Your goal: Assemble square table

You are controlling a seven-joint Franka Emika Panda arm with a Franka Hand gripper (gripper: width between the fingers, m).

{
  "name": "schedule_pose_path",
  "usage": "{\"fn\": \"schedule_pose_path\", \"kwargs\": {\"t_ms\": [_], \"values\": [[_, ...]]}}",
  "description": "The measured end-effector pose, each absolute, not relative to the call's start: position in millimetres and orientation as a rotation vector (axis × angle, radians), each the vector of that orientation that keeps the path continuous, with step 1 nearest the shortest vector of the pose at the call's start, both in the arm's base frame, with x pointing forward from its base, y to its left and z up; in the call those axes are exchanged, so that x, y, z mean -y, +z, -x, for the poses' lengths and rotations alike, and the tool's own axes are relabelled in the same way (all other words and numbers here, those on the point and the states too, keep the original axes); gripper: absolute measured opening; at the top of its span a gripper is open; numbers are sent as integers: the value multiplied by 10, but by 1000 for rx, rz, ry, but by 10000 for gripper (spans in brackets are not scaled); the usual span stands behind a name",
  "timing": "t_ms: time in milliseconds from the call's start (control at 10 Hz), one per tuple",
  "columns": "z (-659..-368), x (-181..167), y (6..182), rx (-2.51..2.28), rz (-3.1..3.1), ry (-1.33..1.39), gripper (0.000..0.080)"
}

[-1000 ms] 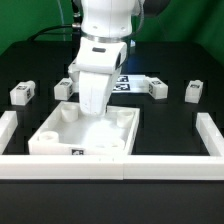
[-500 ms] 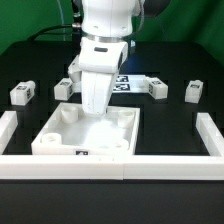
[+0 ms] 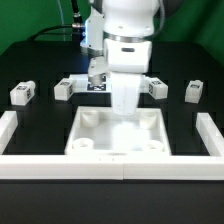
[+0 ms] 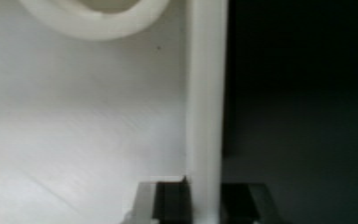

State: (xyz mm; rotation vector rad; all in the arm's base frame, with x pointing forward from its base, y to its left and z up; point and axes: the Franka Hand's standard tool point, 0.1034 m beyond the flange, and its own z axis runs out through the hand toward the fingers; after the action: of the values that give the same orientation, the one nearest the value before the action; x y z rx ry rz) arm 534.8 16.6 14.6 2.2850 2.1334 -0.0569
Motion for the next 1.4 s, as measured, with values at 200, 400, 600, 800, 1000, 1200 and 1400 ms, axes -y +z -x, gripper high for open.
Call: {"fn": "schedule_pose_path", "kwargs": {"t_ms": [200, 400, 600, 800, 1000, 1200, 1400], "values": [[-5393, -450, 146, -2151, -2282, -65, 61], [-5402, -652, 145, -2141, -2302, -78, 61], [-5393, -654, 146, -2112, -2329, -101, 61], [-5390, -652, 143, -2110, -2331, -103, 61], [-5388, -646, 140, -2109, -2333, -104, 313], [-5386, -644, 138, -2109, -2333, -104, 449], [-5386, -642, 137, -2109, -2333, -105, 640]]}}
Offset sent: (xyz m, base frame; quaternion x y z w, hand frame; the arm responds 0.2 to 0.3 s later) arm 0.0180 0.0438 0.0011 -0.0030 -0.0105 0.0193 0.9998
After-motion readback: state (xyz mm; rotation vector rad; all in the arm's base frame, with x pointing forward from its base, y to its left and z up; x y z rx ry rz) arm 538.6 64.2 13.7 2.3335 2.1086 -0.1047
